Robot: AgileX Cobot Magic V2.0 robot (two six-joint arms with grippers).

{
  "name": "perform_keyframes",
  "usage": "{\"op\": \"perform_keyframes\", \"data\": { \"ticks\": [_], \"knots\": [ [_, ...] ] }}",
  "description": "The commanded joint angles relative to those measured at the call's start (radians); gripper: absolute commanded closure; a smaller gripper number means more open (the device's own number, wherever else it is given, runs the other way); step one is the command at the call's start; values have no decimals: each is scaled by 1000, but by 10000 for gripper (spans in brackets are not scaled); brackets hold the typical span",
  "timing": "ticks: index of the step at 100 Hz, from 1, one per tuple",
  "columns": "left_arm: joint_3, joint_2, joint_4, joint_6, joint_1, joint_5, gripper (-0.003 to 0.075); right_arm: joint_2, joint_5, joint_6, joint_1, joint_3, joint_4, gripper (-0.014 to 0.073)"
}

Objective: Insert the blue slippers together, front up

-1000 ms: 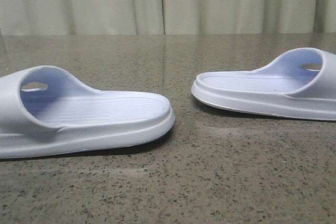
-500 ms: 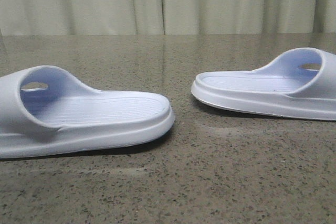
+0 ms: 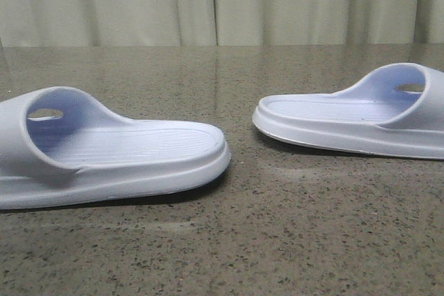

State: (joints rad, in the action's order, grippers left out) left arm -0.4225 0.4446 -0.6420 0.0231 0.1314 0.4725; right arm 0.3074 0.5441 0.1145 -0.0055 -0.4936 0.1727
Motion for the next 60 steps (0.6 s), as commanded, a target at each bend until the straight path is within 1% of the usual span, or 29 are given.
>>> {"op": "perform_keyframes", "data": {
  "ticks": [1,21,39,52,60],
  "knots": [
    [-35,14,-30,4,-2,-73,266,20,-93,-4,-7,-35,6,176],
    [-31,16,-26,13,-2,-83,262,20,-97,-4,-7,-35,6,176],
    [37,35,-25,86,-2,-162,262,20,-97,-4,-7,-35,6,176],
    [83,81,-29,137,-2,-163,262,20,-97,-4,-7,-35,6,176],
    [99,121,-45,141,-2,-163,262,20,-99,-4,-7,-35,6,176]
  ]
}}
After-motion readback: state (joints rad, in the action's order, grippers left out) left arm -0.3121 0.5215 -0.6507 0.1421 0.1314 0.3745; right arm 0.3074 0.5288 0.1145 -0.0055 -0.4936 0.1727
